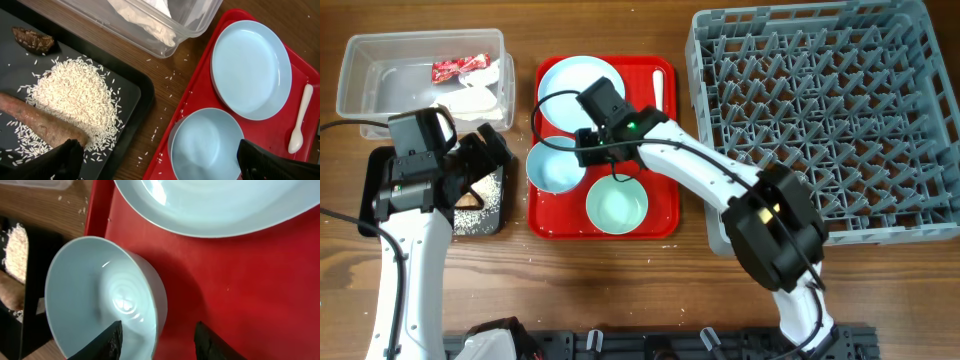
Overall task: Sort waste into correct bins and load items into the dishwasher rack
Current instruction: 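Move right gripper to the red tray and grasp the blue bowl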
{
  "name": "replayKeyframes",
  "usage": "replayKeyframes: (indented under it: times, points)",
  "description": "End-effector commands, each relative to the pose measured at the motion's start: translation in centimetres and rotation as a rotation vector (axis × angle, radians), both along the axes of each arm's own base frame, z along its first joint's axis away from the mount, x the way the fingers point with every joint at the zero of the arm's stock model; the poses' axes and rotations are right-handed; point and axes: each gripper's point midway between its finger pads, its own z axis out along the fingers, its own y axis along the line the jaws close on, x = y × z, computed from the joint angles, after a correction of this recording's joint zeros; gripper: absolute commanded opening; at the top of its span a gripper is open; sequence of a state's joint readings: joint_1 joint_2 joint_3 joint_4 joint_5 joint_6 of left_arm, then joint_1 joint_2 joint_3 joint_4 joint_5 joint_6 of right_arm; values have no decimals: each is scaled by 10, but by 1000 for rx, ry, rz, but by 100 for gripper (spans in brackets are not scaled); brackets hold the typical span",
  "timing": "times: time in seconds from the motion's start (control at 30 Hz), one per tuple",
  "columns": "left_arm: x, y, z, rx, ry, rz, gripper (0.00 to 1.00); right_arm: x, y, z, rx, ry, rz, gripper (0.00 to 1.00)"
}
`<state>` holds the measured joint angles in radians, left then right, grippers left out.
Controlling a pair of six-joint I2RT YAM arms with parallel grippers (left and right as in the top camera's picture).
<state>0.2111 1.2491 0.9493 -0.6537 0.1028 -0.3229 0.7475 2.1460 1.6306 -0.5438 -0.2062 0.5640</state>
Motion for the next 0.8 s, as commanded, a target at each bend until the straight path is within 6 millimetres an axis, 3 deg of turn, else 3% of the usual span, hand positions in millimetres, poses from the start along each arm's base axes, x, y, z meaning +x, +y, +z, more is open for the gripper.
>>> replayKeyframes:
  times: [0.0,0.07,0.13,0.23,0.37,0.63,0.73,0.77]
  points:
    - [3,3,9,9,-25,8,100,-10,4,-18,0,52,10,41]
    - [3,3,9,9,-25,8,100,-10,4,-21,-4,56,10,22]
    - [3,3,9,9,-25,8,100,-9,4,-21,-3,54,9,22]
    - [3,3,9,9,-25,8,100,-8,4,-28,-9,58,8,32]
    - [3,3,9,9,-25,8,100,-10,8,-35,9,84,9,32]
    - [3,3,9,9,-25,8,100,-9,9,-34,17,83,1,6]
    - [3,3,9,9,-25,8,100,-7,9,-30,25,77,-3,4]
    - [3,3,9,9,-25,8,100,-2,6,-20,38,64,-10,4]
